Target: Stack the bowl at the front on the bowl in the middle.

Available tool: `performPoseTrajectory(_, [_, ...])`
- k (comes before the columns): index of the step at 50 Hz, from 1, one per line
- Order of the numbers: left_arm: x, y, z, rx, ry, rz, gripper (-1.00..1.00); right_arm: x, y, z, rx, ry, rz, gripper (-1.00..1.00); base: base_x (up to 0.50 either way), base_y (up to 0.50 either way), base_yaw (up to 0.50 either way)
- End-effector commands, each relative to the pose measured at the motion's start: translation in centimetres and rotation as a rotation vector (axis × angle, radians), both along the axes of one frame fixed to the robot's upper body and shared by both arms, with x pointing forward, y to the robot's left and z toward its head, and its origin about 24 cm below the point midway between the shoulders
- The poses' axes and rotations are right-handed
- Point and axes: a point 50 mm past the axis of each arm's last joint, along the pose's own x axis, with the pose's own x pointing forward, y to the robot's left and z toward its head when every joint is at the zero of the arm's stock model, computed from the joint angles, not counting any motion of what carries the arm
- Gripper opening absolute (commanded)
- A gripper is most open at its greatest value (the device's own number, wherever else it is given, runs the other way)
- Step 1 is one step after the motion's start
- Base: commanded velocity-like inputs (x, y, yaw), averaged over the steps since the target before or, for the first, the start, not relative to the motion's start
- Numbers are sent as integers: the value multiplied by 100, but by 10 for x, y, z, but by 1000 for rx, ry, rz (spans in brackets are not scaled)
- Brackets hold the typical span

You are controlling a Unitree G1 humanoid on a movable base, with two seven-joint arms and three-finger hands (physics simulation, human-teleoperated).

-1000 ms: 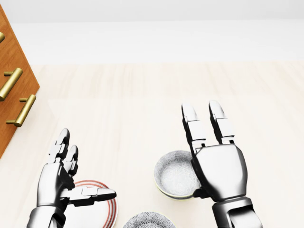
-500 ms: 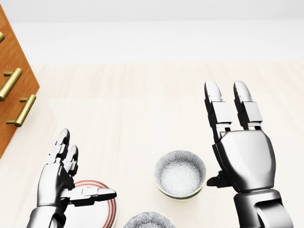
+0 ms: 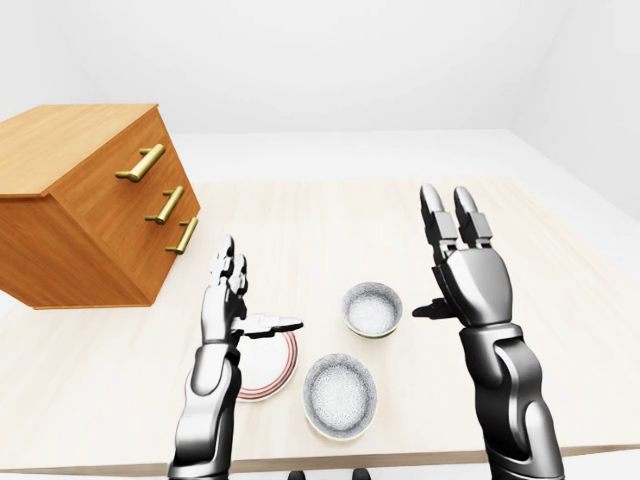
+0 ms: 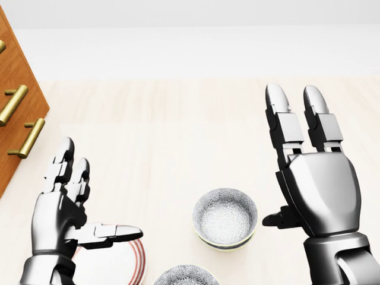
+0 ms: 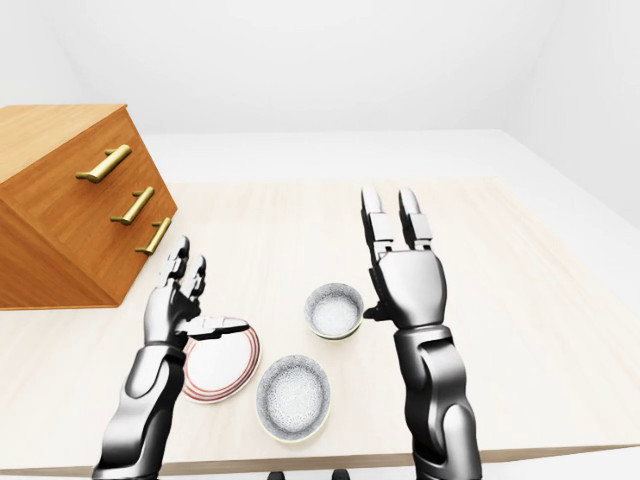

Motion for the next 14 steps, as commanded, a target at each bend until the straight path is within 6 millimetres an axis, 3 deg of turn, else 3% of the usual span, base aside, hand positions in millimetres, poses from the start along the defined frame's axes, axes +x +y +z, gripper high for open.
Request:
performPoseTrajectory(1, [-24,0,59,-47,-261,5,100,-7,-1,12,10,-31,12,100,0,0,0])
performPoseTrajectory(8, [-33,2,80,-66,-356,11,100,-11,1,20,17,-50,26,100,0,0,0])
performPoseTrajectory(14, [-48,9,116,-101,-532,40,100,-17,3,29,12,-72,38,100,0,0,0])
